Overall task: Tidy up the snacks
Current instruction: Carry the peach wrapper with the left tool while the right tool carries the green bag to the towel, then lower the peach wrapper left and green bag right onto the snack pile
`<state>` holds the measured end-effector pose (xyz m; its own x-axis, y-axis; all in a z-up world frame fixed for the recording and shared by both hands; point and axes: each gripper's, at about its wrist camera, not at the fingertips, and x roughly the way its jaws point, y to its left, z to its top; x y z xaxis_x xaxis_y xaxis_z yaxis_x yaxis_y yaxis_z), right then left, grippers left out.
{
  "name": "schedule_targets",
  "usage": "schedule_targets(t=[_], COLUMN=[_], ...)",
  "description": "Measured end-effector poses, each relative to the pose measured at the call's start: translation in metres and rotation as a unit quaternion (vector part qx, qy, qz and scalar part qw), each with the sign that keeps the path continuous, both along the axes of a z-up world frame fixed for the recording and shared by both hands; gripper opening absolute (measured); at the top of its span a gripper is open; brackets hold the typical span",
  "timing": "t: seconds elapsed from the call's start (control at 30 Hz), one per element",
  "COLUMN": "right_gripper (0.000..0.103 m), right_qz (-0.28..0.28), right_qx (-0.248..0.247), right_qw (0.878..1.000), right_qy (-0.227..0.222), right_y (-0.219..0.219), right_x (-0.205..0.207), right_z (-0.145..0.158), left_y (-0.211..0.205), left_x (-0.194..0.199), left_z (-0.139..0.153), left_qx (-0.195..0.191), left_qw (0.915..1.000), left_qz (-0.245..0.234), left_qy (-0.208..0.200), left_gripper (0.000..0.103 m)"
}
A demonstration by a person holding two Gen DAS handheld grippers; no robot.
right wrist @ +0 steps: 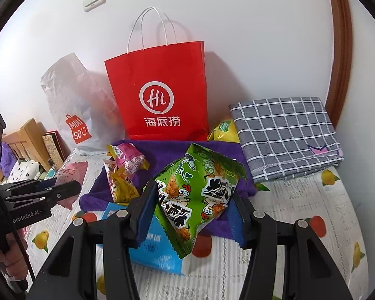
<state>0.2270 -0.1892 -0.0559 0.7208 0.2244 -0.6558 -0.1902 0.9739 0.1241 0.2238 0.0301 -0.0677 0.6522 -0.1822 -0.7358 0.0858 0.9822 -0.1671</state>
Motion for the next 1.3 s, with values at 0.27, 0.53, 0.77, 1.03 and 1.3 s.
schedule_targets(t=[0.27,0.53,0.77,1.03,1.3], right_gripper=[0.053,0.053,0.053,0.053,0.053], right_qz=[-0.003,-0.003,-0.004,-0.001,0.004], right_qx=[0.003,-0.001,-0.001,0.003,0.003], right_qw=[1.000,1.000,1.000,1.000,1.000], right_qy=[0.012,0.018,0.029,0.031,0.030], right_y=[0.004,0.005,0.006,0.007,0.010], right_x=[0.024,0.043,0.054,0.067,0.080], right_z=[-0.013,-0.023,-0.032,-0.036,-0.037], left_y=[0.003,0.003,0.000,-0.002,0.001], left_x=[0.026,0.041,0.051,0.062,0.070], left_z=[-0.012,-0.020,-0.020,-0.016,-0.009], left_qx=[-0.005,-0.010,-0.007,0.004,0.008], left_qw=[0.9999,0.9998,0.9998,0.9998,0.9999], left_qz=[-0.004,-0.004,-0.007,-0.005,-0.002], left_qy=[0.012,0.018,0.018,0.017,0.010], left_gripper=[0.031,0.031,0.031,0.031,0.031])
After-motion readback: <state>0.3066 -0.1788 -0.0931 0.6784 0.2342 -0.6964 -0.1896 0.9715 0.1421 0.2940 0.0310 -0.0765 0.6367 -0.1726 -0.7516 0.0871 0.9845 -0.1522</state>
